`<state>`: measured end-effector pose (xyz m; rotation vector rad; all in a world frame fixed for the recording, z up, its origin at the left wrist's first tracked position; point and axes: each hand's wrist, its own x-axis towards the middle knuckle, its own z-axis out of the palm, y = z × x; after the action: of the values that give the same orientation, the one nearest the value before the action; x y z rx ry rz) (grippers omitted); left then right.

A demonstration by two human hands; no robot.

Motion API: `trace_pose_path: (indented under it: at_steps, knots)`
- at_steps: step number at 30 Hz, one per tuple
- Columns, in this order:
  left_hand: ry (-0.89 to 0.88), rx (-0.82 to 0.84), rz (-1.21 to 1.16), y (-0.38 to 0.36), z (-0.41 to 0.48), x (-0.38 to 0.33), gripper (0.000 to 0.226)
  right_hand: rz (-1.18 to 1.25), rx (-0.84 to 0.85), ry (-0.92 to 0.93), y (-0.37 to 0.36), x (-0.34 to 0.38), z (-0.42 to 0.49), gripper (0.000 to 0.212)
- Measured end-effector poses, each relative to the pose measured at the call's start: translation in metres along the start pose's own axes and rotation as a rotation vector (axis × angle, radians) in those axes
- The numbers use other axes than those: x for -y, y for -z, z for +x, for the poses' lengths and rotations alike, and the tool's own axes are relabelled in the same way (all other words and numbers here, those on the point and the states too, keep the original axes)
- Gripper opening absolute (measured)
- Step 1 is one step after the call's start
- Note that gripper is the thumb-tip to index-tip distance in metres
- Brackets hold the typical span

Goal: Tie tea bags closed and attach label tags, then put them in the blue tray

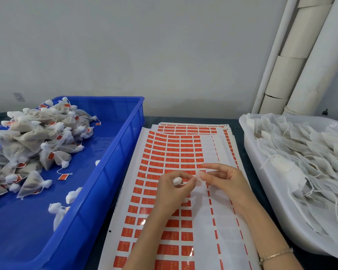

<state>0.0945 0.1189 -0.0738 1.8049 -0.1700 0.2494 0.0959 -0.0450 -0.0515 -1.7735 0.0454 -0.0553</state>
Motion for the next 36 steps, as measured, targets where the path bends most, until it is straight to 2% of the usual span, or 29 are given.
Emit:
trace_pose_path:
  at_steps: [5,11,15,19,25,29,33,36]
  knots:
    - [0.005,-0.022,-0.03,0.001,0.001,-0.001,0.012,0.014,0.047,0.004,-0.001,0.001,-0.001,0.035]
    - [0.053,-0.098,-0.037,0.0,0.002,0.0,0.009,0.067,0.073,0.005,0.0,0.003,-0.001,0.037]
    - [0.044,-0.098,-0.05,0.001,0.003,0.001,0.009,-0.103,0.06,0.049,-0.005,-0.003,0.001,0.022]
    - [0.043,-0.099,-0.027,0.001,0.003,0.002,0.009,-0.13,0.023,0.068,-0.006,-0.007,0.003,0.008]
    - [0.013,-0.041,-0.027,0.0,0.003,0.0,0.017,-0.135,0.016,0.087,-0.005,-0.01,0.005,0.004]
    - [0.003,-0.019,-0.032,0.0,0.002,0.0,0.018,-0.122,0.008,0.105,-0.006,-0.011,0.005,0.006]
    - [-0.012,-0.01,-0.034,0.001,0.003,0.0,0.014,-0.012,0.061,0.168,-0.007,-0.001,0.002,0.03]
    - [-0.022,0.008,-0.028,0.001,0.002,-0.001,0.014,-0.08,0.051,0.211,-0.008,-0.002,0.002,0.024]
